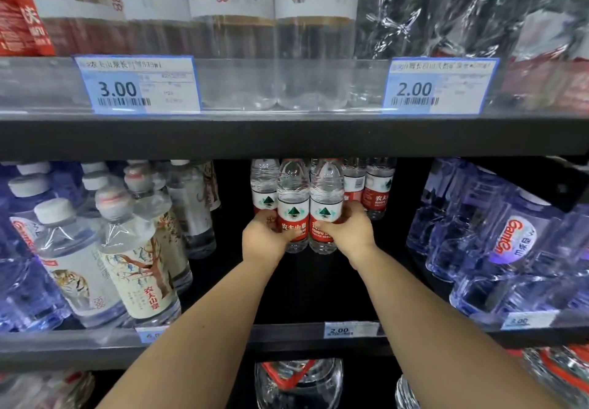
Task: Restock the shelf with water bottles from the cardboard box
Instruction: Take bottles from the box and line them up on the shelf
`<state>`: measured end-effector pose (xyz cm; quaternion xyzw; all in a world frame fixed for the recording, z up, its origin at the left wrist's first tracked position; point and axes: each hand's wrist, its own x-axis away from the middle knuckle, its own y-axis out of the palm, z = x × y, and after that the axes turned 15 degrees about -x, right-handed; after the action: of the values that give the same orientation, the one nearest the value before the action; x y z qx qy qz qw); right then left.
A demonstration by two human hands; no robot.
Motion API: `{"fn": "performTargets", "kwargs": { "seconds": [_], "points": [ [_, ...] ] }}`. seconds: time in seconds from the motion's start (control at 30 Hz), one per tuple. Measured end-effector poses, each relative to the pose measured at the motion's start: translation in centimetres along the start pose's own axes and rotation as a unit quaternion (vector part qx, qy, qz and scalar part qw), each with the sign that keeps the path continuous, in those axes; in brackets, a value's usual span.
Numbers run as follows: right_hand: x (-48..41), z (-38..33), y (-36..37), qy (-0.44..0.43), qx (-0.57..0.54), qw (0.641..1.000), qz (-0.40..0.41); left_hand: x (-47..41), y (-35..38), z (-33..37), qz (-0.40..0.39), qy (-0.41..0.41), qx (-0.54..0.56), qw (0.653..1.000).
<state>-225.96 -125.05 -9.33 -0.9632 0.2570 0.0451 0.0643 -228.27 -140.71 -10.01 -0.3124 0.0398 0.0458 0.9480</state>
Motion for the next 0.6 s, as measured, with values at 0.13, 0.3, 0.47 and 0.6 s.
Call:
{"fn": "performTargets", "kwargs": {
  "seconds": [0.13, 0.3, 0.47, 0.6],
  "points": [
    [-1.6, 0.5, 0.6, -0.010, 0.030, 0.999, 0.015, -1.0, 0.9, 0.1, 0.031, -0.011, -0.034, 0.999],
    [-3.0, 0.7, 1.0, -0.025, 0.026, 0.999, 0.023, -2.2, 1.4, 0.0, 0.065, -0.028, -0.077, 0.995],
    [-2.8, 0.1, 1.3, -0.007, 0.058, 0.998, 0.020, -1.5, 0.9, 0.2, 0.054, -0.004, -0.121, 0.991],
    [-0.4, -1.3, 0.8, -0.021, 0.077, 0.997, 0.012, -0.1, -1.2, 0.7, 0.024, 0.059, -0.144, 0.987]
  ]
}}
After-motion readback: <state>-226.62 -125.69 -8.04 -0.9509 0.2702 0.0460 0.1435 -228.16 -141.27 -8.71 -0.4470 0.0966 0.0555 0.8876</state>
